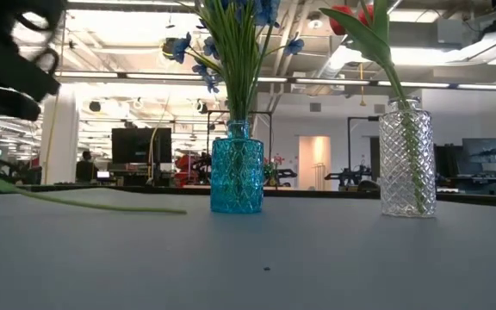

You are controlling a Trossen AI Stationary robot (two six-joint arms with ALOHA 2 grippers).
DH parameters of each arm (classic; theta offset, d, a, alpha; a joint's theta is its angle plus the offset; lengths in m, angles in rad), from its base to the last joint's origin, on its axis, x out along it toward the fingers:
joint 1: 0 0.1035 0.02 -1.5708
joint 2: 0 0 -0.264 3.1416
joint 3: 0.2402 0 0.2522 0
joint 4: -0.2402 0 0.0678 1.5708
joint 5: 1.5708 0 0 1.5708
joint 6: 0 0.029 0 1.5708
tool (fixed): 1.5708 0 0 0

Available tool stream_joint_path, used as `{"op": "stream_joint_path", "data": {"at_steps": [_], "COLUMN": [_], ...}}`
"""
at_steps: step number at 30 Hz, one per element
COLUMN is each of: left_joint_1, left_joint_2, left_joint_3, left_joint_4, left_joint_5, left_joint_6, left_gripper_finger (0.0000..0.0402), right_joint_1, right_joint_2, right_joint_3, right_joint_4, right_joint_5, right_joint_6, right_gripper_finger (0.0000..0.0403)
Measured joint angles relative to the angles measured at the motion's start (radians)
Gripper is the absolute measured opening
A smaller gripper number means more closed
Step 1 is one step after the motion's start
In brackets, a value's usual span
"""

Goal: Sort flowers into vase by color
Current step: Put the yellow flower into the transparent vase

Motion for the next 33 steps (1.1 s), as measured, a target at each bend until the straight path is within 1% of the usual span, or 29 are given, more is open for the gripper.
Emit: {"op": "stream_joint_path", "data": {"at_steps": [4,7,10,13,18,22,25,29,33], "left_joint_1": [-0.089,-0.142,-0.176,-0.187,-0.184,-0.166,-0.152,-0.129,-0.105], "left_joint_2": [0.0,0.0,0.0,0.005,0.056,0.123,0.181,0.24,0.291], "left_joint_3": [0.0,0.0,0.0,0.0,0.0,0.0,0.0,0.001,0.044], "left_joint_4": [0.172,0.346,0.524,0.64,0.733,0.773,0.825,0.915,0.925], "left_joint_5": [0.058,0.068,0.049,0.0,-0.014,0.026,0.054,0.077,0.062], "left_joint_6": [-0.032,-0.048,-0.05,-0.03,0.023,0.06,0.095,0.139,0.142], "left_gripper_finger": [0.0,0.0,0.0,0.0,0.0,0.0,0.0,0.0,0.0], "right_joint_1": [0.0,0.0,-0.006,-0.013,-0.02,-0.01,-0.005,-0.01,-0.04], "right_joint_2": [0.0,0.0,0.013,0.078,0.241,0.343,0.388,0.425,0.47], "right_joint_3": [0.0,0.0,0.0,0.002,0.078,0.173,0.245,0.333,0.455], "right_joint_4": [-0.011,-0.041,-0.075,-0.077,-0.079,-0.083,-0.119,-0.226,-0.449], "right_joint_5": [-0.103,-0.186,-0.264,-0.327,-0.343,-0.344,-0.344,-0.341,-0.364], "right_joint_6": [0.055,0.14,0.247,0.318,0.406,0.408,0.409,0.444,0.497], "right_gripper_finger": [0.0234,0.0234,0.0234,0.0234,0.0234,0.0234,0.0234,0.0234,0.0234]}}
